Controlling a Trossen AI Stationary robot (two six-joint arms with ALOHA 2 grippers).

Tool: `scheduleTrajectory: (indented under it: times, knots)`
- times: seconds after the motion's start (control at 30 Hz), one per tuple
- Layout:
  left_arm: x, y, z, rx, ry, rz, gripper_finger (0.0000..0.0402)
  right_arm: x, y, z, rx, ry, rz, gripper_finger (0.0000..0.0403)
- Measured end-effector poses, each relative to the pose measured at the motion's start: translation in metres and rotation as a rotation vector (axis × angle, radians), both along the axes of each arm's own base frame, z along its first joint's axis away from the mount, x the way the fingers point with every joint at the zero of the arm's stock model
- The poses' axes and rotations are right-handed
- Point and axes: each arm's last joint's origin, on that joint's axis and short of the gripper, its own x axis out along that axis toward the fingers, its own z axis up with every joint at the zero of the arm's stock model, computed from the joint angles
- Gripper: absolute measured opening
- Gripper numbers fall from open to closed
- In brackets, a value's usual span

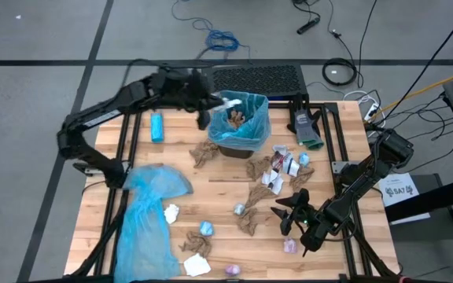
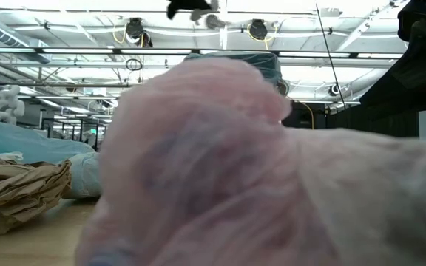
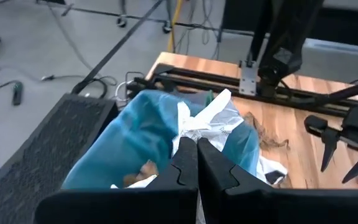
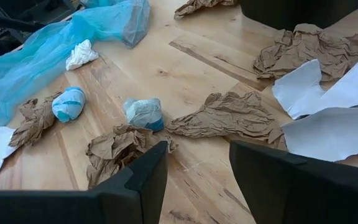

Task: Place trash/remove bag and relplace
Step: Put the white paper into the trash bin, then put the brown paper into the trash bin

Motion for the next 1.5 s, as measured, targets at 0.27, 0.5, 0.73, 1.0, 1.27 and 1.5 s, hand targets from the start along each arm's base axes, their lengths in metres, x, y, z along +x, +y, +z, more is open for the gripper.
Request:
scheduleTrajectory:
  times: [0.27,0.5,0.73,1.0,1.27,1.5]
  knots:
    - [0.047,0.011,-0.019,0.000,0.041,-0.033,0.0048,0.001,0.001,0.001,0.008,-0.011,0.005,0.0164]
    - [0.059,0.022,-0.035,-0.020,0.090,-0.014,0.0119,0.002,0.002,0.002,0.011,-0.019,0.014,0.0164]
    - [0.049,0.021,-0.031,-0.009,0.114,0.016,0.0147,0.002,0.003,0.002,0.013,-0.016,0.017,0.0164]
    - [0.010,0.005,-0.032,0.024,0.372,-0.041,0.0147,0.002,0.003,0.001,0.018,0.006,0.035,0.0164]
    - [-0.028,-0.010,-0.068,0.021,0.353,-0.036,0.0147,0.002,0.003,0.001,0.024,0.000,0.034,0.0164]
    - [-0.069,-0.015,-0.137,0.021,0.279,0.024,0.0147,0.003,0.004,0.002,0.032,-0.007,0.034,0.0164]
